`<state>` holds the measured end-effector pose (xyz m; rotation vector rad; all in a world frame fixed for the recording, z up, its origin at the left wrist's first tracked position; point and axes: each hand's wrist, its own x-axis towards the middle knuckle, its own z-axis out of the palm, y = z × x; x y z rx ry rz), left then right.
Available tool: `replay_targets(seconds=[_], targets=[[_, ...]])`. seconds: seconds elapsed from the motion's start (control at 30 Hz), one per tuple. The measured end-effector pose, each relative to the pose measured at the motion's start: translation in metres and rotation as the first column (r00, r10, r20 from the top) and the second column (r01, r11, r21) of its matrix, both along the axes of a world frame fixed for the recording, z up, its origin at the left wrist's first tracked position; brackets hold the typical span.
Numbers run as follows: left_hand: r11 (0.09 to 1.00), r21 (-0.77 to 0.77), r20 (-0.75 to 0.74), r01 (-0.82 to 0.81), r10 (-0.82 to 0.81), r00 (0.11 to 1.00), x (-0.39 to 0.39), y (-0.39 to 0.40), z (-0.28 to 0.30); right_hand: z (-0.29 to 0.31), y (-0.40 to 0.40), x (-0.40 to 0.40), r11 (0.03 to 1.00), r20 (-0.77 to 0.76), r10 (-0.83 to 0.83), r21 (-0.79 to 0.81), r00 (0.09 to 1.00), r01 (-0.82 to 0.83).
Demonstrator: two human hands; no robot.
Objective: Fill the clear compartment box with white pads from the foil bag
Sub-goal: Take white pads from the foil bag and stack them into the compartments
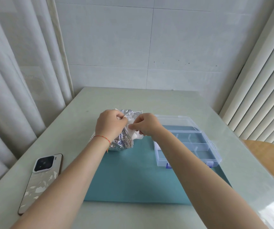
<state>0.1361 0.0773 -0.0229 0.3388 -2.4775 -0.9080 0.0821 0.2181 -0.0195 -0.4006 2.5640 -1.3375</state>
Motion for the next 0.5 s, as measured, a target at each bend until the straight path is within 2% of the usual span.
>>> replay_targets(seconds=[0.13, 0.27, 0.33, 0.43, 0.5], targets=[[0.998, -0.052, 0.021, -0.019, 0.020, 1.000, 0.002, 0.006, 0.002, 0.002, 0.000, 0.000, 0.993, -0.247, 0.024, 0.116, 0.969, 0.005], [0.999, -0.021, 0.006, -0.034, 0.034, 0.999, 0.001, 0.002, -0.002, 0.003, 0.009, -0.004, 0.998, -0.294, -0.002, 0.062, 0.956, 0.021], [0.999, -0.020, -0.003, -0.041, 0.041, 0.999, 0.001, 0.001, -0.004, 0.002, 0.013, -0.007, 0.999, -0.234, -0.046, -0.003, 0.971, 0.046], [0.999, -0.019, 0.003, -0.045, 0.045, 0.999, 0.001, 0.001, -0.005, -0.003, 0.017, -0.011, 0.982, -0.012, -0.072, -0.176, 0.997, 0.069], [0.999, -0.019, 0.007, -0.038, 0.038, 0.999, 0.001, 0.003, -0.005, -0.006, 0.019, -0.011, 0.967, 0.074, -0.083, -0.237, 0.994, 0.099]])
